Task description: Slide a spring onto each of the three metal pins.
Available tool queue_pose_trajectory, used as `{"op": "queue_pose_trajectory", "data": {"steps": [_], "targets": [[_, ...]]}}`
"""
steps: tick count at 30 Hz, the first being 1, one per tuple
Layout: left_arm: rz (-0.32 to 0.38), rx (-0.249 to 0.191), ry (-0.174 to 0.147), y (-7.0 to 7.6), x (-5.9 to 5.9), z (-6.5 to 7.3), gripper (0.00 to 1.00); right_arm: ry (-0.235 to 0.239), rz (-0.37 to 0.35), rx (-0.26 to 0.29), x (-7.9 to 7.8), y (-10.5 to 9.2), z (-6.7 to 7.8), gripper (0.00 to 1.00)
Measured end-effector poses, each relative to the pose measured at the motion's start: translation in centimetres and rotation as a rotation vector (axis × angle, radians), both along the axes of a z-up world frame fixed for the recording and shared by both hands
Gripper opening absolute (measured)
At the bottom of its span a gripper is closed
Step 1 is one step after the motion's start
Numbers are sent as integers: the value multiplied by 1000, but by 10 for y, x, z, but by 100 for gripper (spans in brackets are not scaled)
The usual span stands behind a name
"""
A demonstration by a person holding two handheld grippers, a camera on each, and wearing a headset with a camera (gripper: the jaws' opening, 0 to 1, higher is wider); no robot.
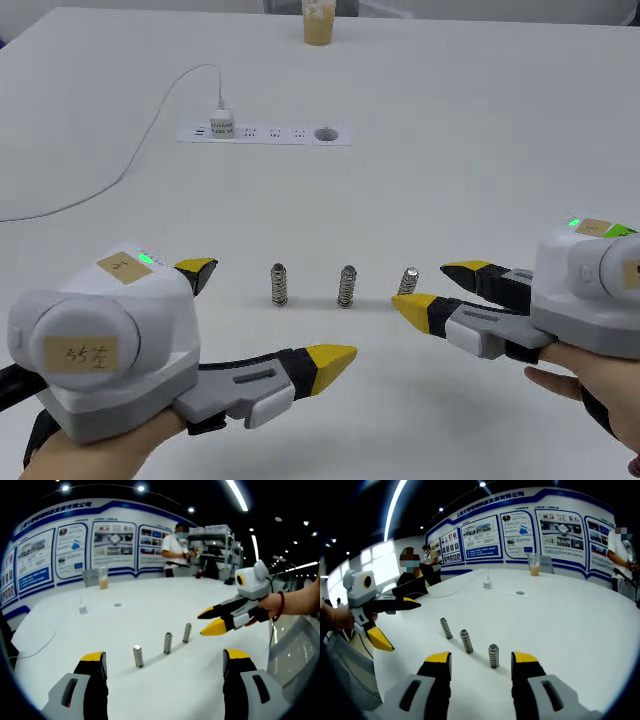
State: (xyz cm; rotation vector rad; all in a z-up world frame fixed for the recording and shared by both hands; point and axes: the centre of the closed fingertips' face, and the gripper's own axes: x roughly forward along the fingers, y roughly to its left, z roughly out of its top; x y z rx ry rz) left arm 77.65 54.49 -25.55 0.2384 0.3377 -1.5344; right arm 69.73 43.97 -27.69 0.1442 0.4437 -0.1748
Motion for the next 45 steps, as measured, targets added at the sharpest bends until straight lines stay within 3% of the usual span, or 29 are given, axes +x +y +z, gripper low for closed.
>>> {"op": "queue_pose_trajectory", "data": {"steps": [22,40,45], "targets": [[-18,23,7,23,-6,4,100,40,62,14,-29,34,7,71],[5,45,2,41,-8,5,100,51,80,-7,-45,50,14,89],[7,47,-1,44,-7,6,100,33,71,17,-45,54,16,93]]}}
